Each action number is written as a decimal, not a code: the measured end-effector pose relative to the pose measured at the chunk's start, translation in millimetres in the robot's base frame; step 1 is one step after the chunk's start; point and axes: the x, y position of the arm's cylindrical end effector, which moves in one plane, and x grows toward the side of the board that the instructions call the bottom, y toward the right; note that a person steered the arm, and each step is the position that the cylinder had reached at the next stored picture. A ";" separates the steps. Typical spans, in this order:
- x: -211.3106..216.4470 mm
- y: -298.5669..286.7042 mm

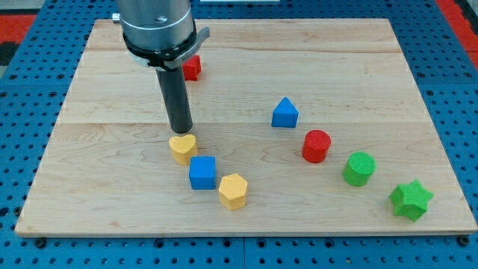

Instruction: Move the blue triangle closer to the blue cube

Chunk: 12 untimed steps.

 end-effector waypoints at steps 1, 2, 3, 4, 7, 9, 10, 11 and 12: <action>12.5 7.1; 25.5 1.9; -2.9 21.2; -11.7 21.2; -104.5 114.4; -116.7 187.6; -117.8 212.8; -69.3 188.3; -16.6 147.9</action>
